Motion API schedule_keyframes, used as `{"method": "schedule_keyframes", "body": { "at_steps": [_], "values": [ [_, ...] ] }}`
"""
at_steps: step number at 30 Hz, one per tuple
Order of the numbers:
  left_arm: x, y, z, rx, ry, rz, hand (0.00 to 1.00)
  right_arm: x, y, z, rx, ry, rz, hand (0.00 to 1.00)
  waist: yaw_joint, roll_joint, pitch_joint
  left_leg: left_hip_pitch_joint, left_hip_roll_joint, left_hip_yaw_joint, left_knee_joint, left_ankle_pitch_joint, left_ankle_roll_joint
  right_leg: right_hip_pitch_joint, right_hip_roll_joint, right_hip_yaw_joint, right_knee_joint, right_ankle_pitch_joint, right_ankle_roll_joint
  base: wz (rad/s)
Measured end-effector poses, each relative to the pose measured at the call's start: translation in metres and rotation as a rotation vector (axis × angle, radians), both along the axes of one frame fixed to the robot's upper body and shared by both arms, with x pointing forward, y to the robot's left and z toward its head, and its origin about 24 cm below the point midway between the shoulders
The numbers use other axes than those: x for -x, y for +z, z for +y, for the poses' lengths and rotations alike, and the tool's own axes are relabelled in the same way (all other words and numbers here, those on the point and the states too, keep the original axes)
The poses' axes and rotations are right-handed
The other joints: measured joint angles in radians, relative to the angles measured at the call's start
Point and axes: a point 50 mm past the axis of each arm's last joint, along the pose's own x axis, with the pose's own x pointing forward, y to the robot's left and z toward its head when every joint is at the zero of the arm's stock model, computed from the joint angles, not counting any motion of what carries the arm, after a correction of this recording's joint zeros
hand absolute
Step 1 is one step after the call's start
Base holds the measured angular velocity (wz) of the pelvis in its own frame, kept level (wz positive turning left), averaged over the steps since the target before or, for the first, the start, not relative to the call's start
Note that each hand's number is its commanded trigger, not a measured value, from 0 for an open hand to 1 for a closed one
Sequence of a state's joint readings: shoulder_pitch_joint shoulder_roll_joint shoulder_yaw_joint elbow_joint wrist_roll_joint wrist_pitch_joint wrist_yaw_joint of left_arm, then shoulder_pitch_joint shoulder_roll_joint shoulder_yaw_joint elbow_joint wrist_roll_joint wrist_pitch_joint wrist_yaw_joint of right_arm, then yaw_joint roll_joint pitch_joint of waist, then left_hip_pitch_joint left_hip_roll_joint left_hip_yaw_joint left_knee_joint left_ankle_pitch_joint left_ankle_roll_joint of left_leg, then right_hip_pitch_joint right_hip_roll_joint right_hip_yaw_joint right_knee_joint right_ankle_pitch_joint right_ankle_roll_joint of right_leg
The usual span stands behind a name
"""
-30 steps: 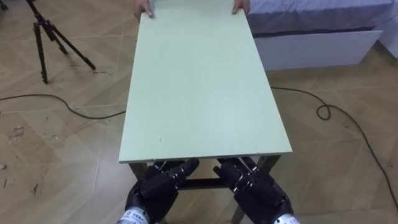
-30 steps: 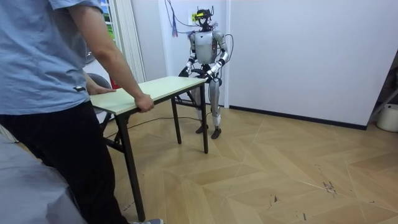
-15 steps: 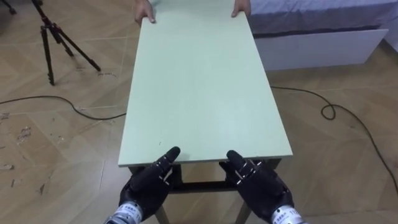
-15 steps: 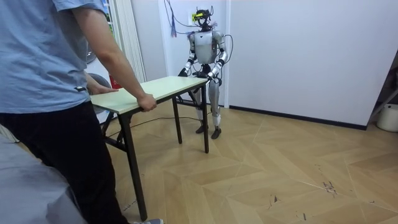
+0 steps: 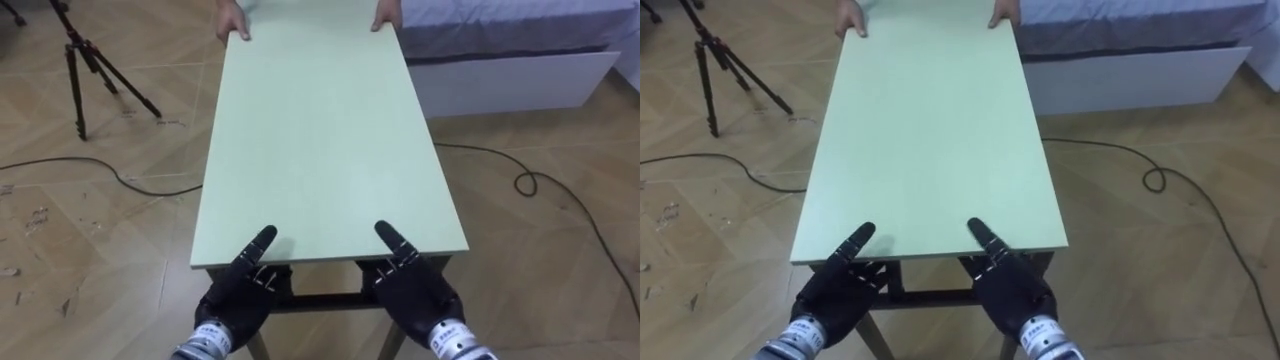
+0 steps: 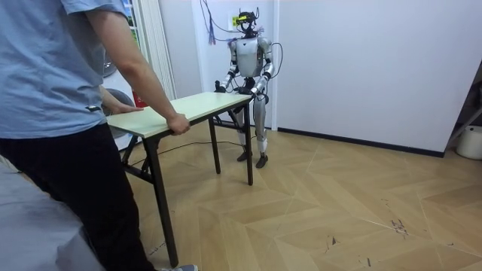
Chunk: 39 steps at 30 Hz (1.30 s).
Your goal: Move table with human
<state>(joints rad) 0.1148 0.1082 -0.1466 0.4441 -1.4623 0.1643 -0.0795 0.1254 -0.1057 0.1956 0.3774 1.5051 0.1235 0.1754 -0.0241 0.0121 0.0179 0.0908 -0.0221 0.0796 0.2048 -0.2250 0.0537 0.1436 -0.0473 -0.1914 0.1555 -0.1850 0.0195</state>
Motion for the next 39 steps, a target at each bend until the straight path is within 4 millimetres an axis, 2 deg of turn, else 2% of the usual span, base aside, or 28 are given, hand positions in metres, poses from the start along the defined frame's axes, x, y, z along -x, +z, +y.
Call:
{"method": "schedule_keyframes", "body": {
  "at_steps": [5,17,18,19,20,28,33,39],
  "values": [
    [-0.003,0.0,-0.003,0.016,0.026,0.044,0.0,-0.005,0.002,-0.001,-0.016,-0.039,0.041,0.0,-0.004,0.012,-0.0029,0.0,0.0,0.0,-0.001,0.0,0.0,0.0,0.001,0.0,0.001,0.0,0.0,0.0],
    [-0.007,0.001,-0.005,0.028,0.041,0.078,0.0,-0.012,0.007,0.003,-0.047,-0.077,0.06,0.0,-0.006,0.013,-0.0025,-0.013,0.0,0.002,0.001,0.0,0.0,-0.014,0.0,0.001,0.003,0.0,0.0,0.0],
    [-0.007,0.001,-0.006,0.028,0.042,0.08,0.54,-0.012,0.007,0.003,-0.046,-0.078,0.062,0.0,-0.006,0.013,-0.0025,-0.013,0.0,0.002,0.001,0.0,0.0,-0.014,0.0,0.001,0.003,0.0,0.0,0.0],
    [-0.007,0.001,-0.006,0.027,0.044,0.084,0.91,-0.012,0.008,0.003,-0.045,-0.078,0.063,0.47,-0.006,0.013,-0.0024,-0.013,0.0,0.003,0.001,0.0,0.0,-0.015,0.0,0.001,0.004,0.0,0.0,0.0],
    [-0.007,0.001,-0.006,0.026,0.045,0.084,1.0,-0.012,0.008,0.003,-0.045,-0.078,0.063,1.0,-0.006,0.013,-0.002,-0.014,0.0,0.003,0.001,0.0,0.0,-0.015,0.0,0.002,0.004,0.0,0.0,0.0],
    [-0.01,0.003,-0.008,0.021,0.055,0.101,1.0,-0.013,0.008,0.005,-0.043,-0.095,0.065,1.0,-0.005,0.01,-0.0001,-0.012,0.0,0.001,0.002,0.001,0.001,-0.015,0.0,0.002,0.007,0.0,0.0,0.0],
    [-0.016,0.012,-0.019,0.051,0.037,0.055,1.0,-0.01,0.0,0.001,-0.005,-0.131,0.16,1.0,0.026,0.009,0.0054,-0.015,0.0,0.0,0.001,0.001,0.002,-0.021,-0.001,0.0,0.013,0.0,0.0,0.02],
    [-0.017,0.015,-0.024,0.056,0.021,0.045,1.0,-0.009,-0.001,0.001,0.008,-0.15,0.159,1.0,0.03,0.004,0.0086,-0.017,0.0,-0.001,-0.001,0.001,0.002,-0.024,-0.001,0.0,0.012,0.0,0.0,0.0]
  ]
}}
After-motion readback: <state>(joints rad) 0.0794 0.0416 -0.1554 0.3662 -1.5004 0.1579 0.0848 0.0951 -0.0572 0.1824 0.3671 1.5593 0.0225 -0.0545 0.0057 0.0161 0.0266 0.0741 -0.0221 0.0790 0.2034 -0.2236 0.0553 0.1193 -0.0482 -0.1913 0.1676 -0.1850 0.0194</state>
